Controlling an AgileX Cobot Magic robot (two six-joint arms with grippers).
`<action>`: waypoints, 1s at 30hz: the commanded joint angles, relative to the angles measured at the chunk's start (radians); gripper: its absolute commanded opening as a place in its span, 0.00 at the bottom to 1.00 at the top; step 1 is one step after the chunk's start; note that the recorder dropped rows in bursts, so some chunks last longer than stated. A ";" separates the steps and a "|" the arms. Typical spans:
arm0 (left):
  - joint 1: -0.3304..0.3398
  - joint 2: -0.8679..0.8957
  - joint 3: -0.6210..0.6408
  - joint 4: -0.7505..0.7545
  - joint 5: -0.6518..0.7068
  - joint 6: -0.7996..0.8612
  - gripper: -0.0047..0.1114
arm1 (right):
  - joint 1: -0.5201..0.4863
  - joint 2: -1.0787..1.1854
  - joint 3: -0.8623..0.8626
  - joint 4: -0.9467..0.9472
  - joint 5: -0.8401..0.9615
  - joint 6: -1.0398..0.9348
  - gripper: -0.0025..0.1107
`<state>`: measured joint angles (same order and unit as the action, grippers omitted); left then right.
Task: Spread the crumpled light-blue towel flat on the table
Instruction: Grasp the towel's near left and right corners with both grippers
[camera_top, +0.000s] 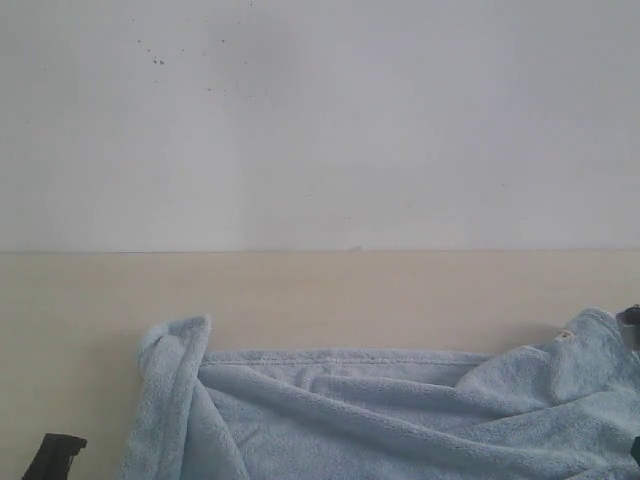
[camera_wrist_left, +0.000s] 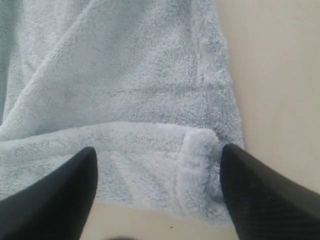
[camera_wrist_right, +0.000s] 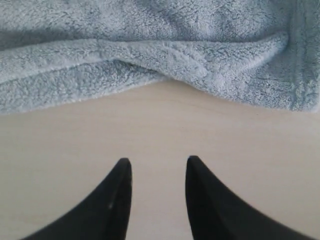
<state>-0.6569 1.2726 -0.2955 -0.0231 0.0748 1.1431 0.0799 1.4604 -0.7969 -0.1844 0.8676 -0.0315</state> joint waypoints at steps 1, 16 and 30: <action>-0.007 0.002 0.010 0.005 -0.019 0.001 0.58 | -0.001 -0.011 0.007 -0.099 0.064 -0.004 0.33; -0.007 0.160 -0.022 -0.027 -0.131 -0.083 0.08 | -0.001 0.018 0.009 -0.219 0.064 -0.012 0.56; -0.004 0.173 -0.118 -0.711 -0.432 -0.144 0.07 | -0.001 0.018 0.123 -0.399 -0.318 -0.095 0.56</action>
<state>-0.6569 1.4333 -0.4082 -0.6129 -0.2696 1.0135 0.0799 1.4807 -0.6960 -0.5013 0.5652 -0.1248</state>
